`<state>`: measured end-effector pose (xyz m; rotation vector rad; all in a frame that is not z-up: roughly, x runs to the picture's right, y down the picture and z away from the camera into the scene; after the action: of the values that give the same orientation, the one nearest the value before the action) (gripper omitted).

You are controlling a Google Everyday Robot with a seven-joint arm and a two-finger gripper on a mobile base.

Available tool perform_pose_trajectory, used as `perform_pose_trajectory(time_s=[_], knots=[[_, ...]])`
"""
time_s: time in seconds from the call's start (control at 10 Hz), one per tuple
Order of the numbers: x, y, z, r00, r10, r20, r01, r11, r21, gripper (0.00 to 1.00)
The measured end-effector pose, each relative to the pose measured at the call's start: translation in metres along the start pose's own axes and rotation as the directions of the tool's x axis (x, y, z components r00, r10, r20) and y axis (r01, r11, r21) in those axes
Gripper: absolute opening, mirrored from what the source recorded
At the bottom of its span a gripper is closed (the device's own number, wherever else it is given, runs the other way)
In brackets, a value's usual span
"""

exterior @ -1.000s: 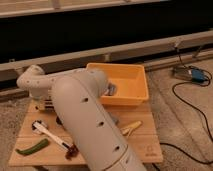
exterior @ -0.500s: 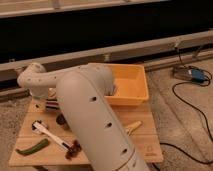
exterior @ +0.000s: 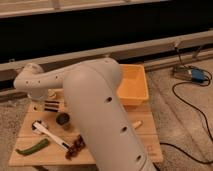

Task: Place eraser in metal cup

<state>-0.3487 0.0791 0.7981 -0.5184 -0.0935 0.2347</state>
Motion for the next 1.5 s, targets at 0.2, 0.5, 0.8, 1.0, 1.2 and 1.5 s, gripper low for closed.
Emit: perform_pose_trajectory(time_s=[0.2, 0.5, 0.8, 1.0, 1.2, 1.5], knots=[[0.007, 0.004, -0.019, 1.0, 0.015, 0.006, -0.016, 1.0, 0.023, 0.0], [0.01, 0.003, -0.047, 0.999, 0.025, 0.029, -0.027, 0.997, 0.068, 0.0], [0.019, 0.003, -0.068, 0.999, 0.034, 0.023, -0.036, 0.995, 0.097, 0.0], [0.033, 0.009, -0.07, 0.999, 0.048, -0.004, -0.047, 0.994, 0.098, 0.0], [0.051, 0.015, -0.071, 0.997, 0.065, -0.041, -0.061, 0.994, 0.094, 0.0], [0.071, 0.027, -0.068, 0.992, 0.074, -0.104, -0.066, 0.995, 0.074, 0.0]])
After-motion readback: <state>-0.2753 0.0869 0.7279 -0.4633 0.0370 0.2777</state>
